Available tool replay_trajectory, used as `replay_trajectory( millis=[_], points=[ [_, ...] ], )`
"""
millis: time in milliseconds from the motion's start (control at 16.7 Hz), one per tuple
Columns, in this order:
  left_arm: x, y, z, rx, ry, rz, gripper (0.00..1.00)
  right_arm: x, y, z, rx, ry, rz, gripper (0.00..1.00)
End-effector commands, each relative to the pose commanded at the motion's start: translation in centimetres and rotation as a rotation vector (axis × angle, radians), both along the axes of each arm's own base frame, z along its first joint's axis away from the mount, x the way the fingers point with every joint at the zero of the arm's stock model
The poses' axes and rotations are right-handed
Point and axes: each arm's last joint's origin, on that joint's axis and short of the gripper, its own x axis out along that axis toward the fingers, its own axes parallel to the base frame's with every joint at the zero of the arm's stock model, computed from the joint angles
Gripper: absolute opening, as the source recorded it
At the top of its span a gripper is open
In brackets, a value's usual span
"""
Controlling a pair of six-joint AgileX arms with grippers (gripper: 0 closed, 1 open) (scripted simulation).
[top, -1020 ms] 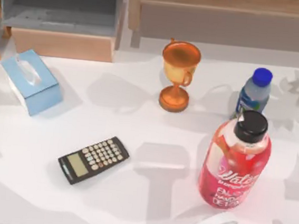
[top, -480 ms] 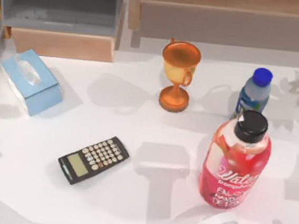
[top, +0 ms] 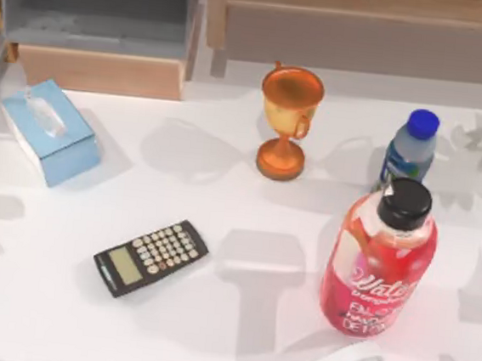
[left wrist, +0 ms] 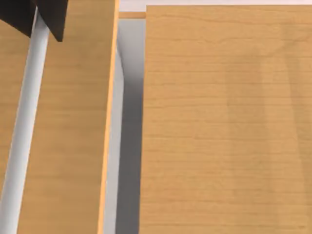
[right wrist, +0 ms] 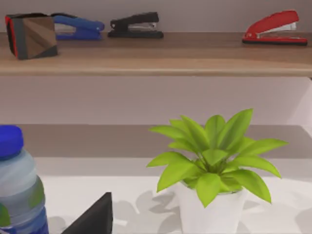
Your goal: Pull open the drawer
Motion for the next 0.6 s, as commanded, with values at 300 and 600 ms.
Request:
replay_trajectory(
  millis=[300,600],
  points=[
    [-2.9,0.3,0.0,0.0,0.0,0.002,0.0,0.0,0.0,0.0,0.0,0.0,0.0,1.0],
    [-6.3,0.1,0.0,0.0,0.0,0.0,0.0,0.0,0.0,0.0,0.0,0.0,0.0,1.0]
  ],
)
